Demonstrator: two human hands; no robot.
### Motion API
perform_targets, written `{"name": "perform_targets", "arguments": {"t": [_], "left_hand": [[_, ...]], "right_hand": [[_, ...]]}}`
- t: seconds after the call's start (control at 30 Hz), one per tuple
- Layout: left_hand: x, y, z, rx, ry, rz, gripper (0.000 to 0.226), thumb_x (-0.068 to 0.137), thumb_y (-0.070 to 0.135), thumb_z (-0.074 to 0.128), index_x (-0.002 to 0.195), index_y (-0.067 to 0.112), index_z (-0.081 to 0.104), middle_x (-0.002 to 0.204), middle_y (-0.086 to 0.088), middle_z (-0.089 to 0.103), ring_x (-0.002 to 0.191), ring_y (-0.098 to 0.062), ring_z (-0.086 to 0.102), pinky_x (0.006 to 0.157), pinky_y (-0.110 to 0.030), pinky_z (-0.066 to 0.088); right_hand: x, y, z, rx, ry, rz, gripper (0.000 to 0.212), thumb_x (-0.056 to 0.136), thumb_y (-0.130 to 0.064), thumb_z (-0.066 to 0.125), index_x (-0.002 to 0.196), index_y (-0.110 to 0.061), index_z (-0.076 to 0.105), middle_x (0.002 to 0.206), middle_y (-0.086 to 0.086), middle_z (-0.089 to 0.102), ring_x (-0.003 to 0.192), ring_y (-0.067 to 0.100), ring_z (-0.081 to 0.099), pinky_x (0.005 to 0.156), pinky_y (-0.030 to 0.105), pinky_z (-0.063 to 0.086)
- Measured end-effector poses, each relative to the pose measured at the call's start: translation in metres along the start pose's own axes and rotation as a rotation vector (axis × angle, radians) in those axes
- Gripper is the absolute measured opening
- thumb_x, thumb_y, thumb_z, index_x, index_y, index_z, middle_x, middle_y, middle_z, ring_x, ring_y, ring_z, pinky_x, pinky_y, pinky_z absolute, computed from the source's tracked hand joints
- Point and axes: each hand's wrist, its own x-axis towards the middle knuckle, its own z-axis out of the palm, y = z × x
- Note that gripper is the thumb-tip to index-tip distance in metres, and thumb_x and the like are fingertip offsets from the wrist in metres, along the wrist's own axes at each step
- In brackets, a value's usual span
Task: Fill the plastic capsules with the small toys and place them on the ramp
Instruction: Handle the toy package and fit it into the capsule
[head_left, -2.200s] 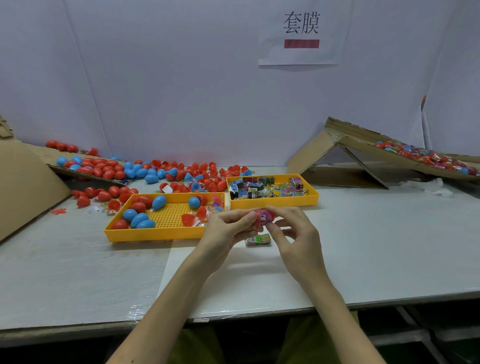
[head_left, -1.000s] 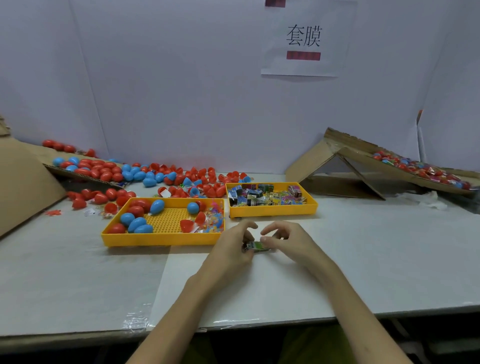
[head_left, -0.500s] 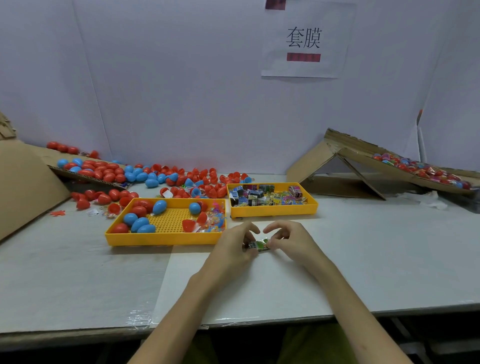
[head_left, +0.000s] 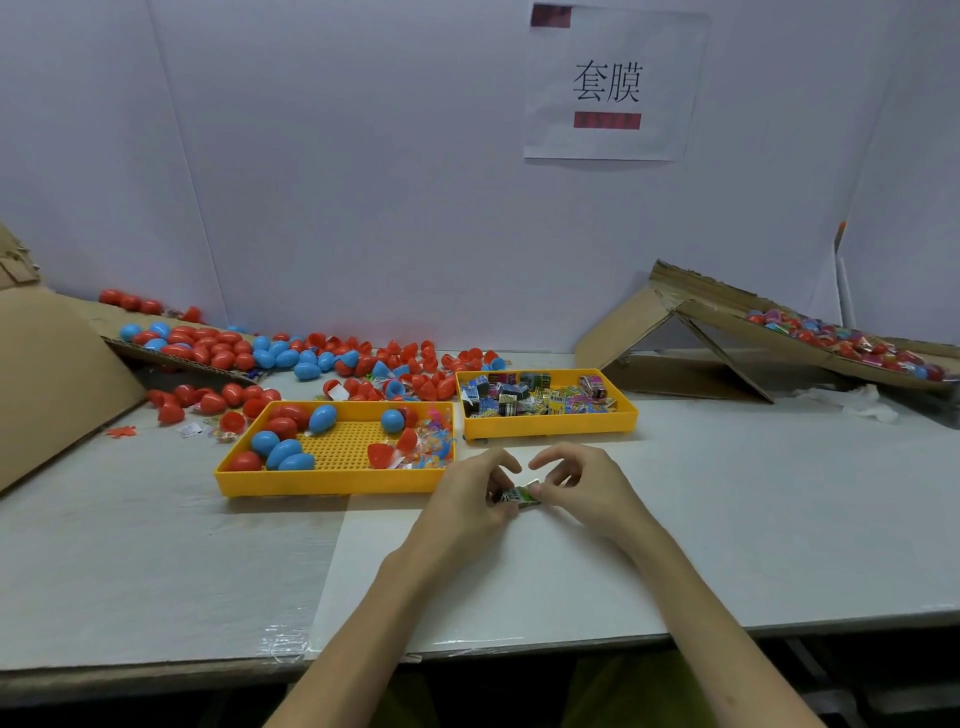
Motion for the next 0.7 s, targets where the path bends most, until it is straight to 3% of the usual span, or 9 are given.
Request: {"name": "perform_targets", "arguments": {"t": [0.23, 0.47, 0.7], "left_hand": [[0.0008, -0.0004, 0.0011, -0.013, 0.019, -0.002, 0.038, 0.082, 0.003, 0.077, 0.112, 0.020, 0.062, 0.089, 0.003, 0.070, 0.085, -0.010, 0.067, 0.080, -0.021, 0.056], [0.0006, 0.0028, 0.0003, -0.041, 0.036, -0.021, 0.036, 0.081, 0.001, 0.077, 0.109, 0.017, 0.062, 0.080, 0.009, 0.065, 0.081, -0.010, 0.067, 0.076, -0.017, 0.055], [-0.0002, 0.0038, -0.0004, -0.040, 0.028, -0.037, 0.033, 0.083, 0.002, 0.077, 0.108, 0.017, 0.062, 0.085, 0.005, 0.067, 0.083, -0.009, 0.067, 0.076, -0.014, 0.054]], "right_hand": [[-0.0016, -0.0017, -0.0016, 0.039, 0.039, 0.036, 0.020, 0.080, -0.009, 0.077, 0.085, -0.028, 0.072, 0.069, -0.001, 0.072, 0.064, 0.009, 0.061, 0.067, 0.028, 0.050], [0.0000, -0.0003, -0.0012, 0.033, 0.141, 0.075, 0.020, 0.079, -0.006, 0.077, 0.076, -0.025, 0.072, 0.071, 0.004, 0.069, 0.063, 0.013, 0.059, 0.062, 0.024, 0.045], [0.0043, 0.0043, 0.0006, 0.027, 0.253, 0.078, 0.020, 0.081, -0.004, 0.074, 0.082, -0.024, 0.072, 0.071, -0.003, 0.070, 0.059, 0.002, 0.064, 0.055, 0.011, 0.040]]}}
